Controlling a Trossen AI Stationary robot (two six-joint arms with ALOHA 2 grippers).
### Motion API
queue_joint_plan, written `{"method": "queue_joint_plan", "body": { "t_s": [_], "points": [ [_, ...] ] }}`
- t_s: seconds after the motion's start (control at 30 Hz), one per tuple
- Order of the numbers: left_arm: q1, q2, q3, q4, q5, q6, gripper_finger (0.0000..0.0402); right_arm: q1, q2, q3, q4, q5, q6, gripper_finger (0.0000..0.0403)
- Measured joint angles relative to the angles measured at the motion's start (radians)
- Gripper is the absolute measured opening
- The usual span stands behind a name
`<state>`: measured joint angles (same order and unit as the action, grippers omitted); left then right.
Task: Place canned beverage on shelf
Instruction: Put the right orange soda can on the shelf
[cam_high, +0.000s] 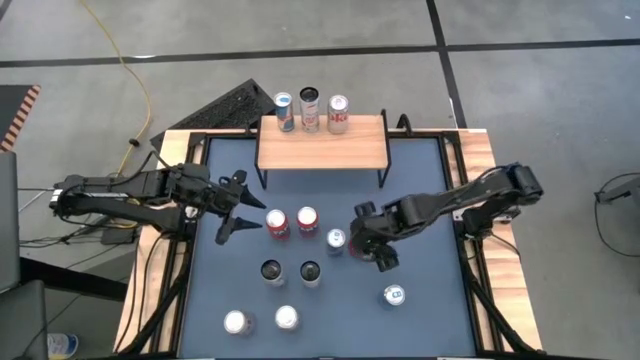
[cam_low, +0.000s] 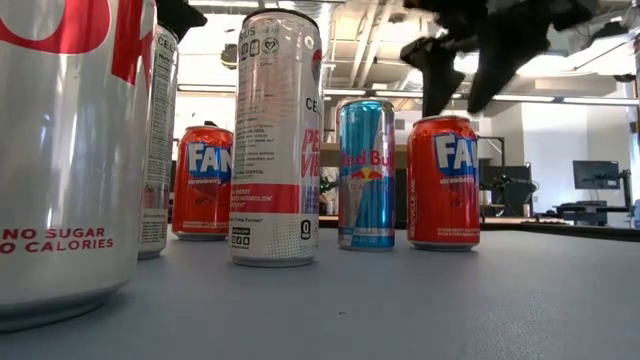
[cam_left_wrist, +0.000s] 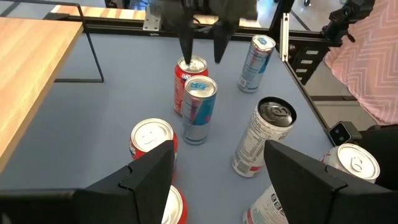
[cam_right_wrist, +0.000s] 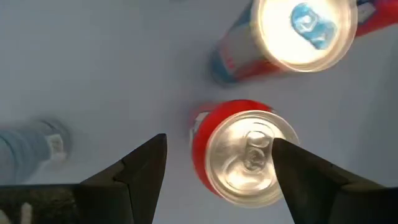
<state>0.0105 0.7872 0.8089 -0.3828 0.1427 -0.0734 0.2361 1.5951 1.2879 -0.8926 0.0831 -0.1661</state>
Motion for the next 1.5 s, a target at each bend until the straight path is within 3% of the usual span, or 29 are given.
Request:
{"method": "queue_joint_plan", "body": {
  "t_s": [0.3, 0.53, 0.8, 1.1, 1.5],
  "points": [
    [0.000, 0.000, 0.000, -0.001, 0.000, 0.008, 0.0239, -0.002, 0.127, 0.174, -0.186, 0.023, -0.048, 0.0286],
    [0.000, 0.000, 0.000, -0.002, 0.008, 0.025, 0.0239, 0.015, 0.142, 0.290, -0.270, 0.045, -0.040, 0.0287],
    [0.000, 0.000, 0.000, -0.001, 0.011, 0.025, 0.0239, 0.001, 0.144, 0.292, -0.287, 0.073, -0.041, 0.0293],
    [0.000, 0.000, 0.000, -0.001, 0.010, 0.025, 0.0239, -0.036, 0.145, 0.292, -0.340, 0.016, -0.037, 0.0359],
    [0.000, 0.000, 0.000, -0.001, 0.005, 0.025, 0.0239, -0.042, 0.145, 0.187, -0.253, -0.011, -0.052, 0.0360]
  ]
}}
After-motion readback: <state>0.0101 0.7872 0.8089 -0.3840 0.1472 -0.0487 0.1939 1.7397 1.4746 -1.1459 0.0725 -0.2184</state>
